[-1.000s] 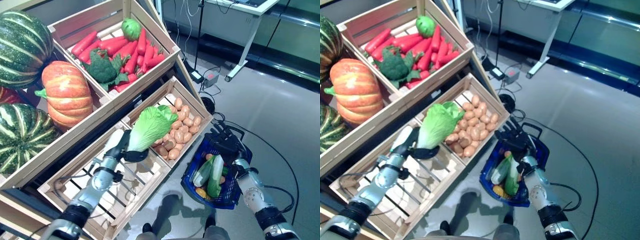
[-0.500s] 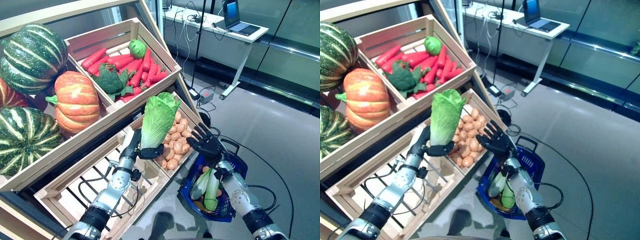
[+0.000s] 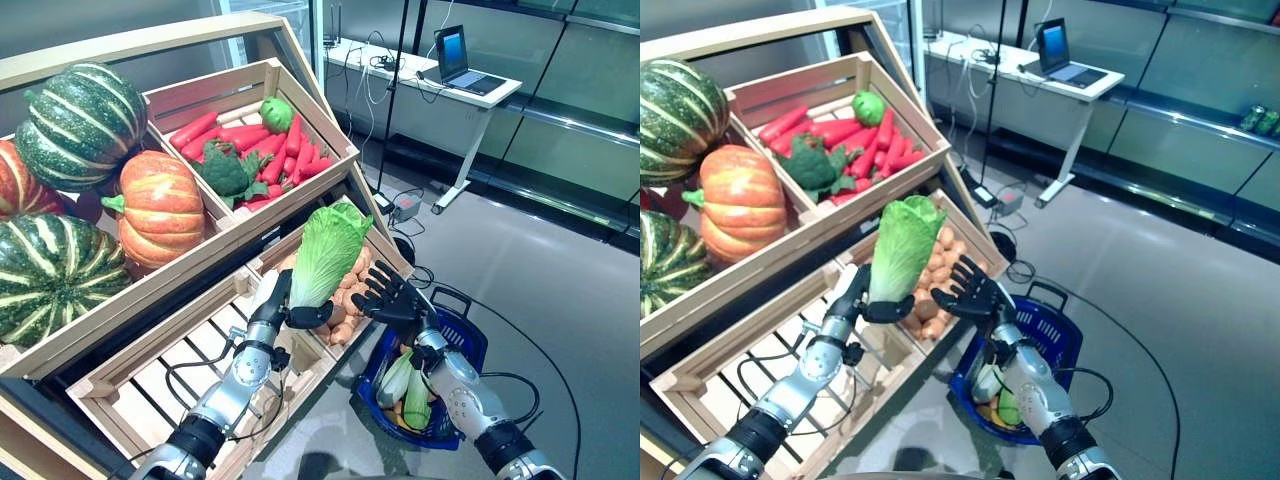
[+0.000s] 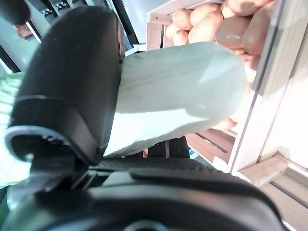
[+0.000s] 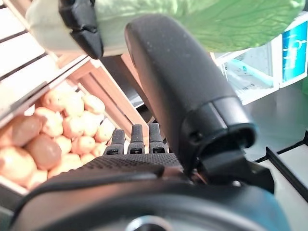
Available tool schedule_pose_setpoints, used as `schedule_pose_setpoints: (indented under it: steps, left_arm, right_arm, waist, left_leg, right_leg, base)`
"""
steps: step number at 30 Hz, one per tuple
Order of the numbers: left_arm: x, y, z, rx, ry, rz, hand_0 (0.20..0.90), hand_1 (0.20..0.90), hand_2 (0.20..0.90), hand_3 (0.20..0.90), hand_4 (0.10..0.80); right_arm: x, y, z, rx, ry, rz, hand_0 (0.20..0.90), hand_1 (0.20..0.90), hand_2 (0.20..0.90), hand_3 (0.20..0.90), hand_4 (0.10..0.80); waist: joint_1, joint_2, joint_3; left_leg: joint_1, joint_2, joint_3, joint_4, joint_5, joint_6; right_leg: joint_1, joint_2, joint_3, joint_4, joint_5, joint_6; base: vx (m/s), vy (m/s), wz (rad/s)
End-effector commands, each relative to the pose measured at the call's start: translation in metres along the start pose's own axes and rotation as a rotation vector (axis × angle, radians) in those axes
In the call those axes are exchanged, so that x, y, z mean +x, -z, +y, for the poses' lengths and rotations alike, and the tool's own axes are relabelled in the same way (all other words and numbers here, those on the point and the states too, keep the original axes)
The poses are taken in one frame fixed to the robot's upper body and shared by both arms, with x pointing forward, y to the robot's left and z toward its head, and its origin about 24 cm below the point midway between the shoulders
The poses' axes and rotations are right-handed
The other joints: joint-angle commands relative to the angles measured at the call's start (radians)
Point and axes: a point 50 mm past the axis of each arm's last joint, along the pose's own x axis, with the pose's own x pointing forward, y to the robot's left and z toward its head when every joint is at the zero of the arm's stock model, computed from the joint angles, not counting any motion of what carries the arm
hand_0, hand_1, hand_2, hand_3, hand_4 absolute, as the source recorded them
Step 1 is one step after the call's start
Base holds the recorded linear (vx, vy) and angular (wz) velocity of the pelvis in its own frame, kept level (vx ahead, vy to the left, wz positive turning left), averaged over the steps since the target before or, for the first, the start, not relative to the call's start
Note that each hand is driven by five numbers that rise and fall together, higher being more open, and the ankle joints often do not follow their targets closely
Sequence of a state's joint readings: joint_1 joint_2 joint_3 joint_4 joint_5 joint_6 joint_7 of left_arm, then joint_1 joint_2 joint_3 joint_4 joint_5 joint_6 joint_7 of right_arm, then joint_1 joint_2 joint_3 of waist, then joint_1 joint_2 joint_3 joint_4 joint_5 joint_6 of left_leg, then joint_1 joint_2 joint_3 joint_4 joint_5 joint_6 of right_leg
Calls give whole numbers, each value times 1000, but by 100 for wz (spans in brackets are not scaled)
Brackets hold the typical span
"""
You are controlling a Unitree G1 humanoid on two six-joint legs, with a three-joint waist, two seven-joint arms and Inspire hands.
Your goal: Put vegetables into the basket
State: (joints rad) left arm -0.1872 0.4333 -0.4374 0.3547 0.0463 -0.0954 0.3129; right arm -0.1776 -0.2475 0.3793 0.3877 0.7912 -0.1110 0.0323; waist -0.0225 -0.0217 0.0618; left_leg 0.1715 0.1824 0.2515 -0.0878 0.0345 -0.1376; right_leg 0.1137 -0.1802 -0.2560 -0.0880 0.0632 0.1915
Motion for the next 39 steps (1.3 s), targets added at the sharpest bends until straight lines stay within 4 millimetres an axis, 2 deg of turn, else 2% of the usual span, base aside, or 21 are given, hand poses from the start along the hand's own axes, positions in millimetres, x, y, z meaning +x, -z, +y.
schedule_pose_setpoints:
  steps: [1, 13, 19, 26, 32, 39]
  left_arm:
    - [31, -70, 12, -6, -91, -316, 300, 300, 300, 300, 400]
    - [22, -90, -2, -15, -67, -466, 300, 300, 300, 300, 400]
    - [14, -93, -14, -40, 8, -514, 300, 300, 300, 300, 400]
    - [8, -98, -23, -28, 96, -559, 300, 300, 300, 300, 400]
    - [7, -81, -30, -120, 178, -451, 300, 300, 300, 300, 400]
    - [7, -58, -31, -243, 259, -323, 300, 300, 300, 300, 400]
  right_arm:
    - [28, -62, 49, 14, -160, -268, 900, 900, 900, 900, 800]
    - [36, -75, 63, 158, -153, -289, 900, 900, 900, 900, 800]
    - [38, -82, 69, 252, -204, -284, 900, 900, 900, 900, 800]
    - [42, -90, 71, 275, -235, -287, 900, 900, 900, 900, 800]
    - [39, -95, 77, 302, -373, -311, 900, 900, 900, 900, 800]
    - [31, -116, 80, 246, -561, -395, 900, 900, 900, 900, 800]
  waist:
    - [9, 20, -51]
    - [21, 8, -52]
    - [26, 3, -53]
    - [30, 2, -52]
    - [32, 1, -56]
    - [34, 1, -53]
  left_leg:
    - [-47, -43, -13, 1, -39, 38]
    - [-30, -40, -12, 1, -47, 38]
    - [-27, -36, -9, 1, -49, 36]
    - [-27, -34, -10, 1, -51, 35]
    - [-28, -33, -11, 1, -52, 35]
    - [-33, -27, -12, 1, -48, 33]
  right_leg:
    - [6, 8, -6, 10, -20, -15]
    - [22, 10, -9, 11, -24, -18]
    - [26, 10, -10, 10, -25, -17]
    - [26, 8, -14, 12, -25, -15]
    - [26, 7, -12, 11, -26, -14]
    - [20, 5, -13, 16, -27, -13]
  base:
    - [0, 0, 0]
    - [0, 0, 0]
    - [0, 0, 0]
    - [0, 0, 0]
    - [5, -2, 0]
    - [-1, -2, 1]
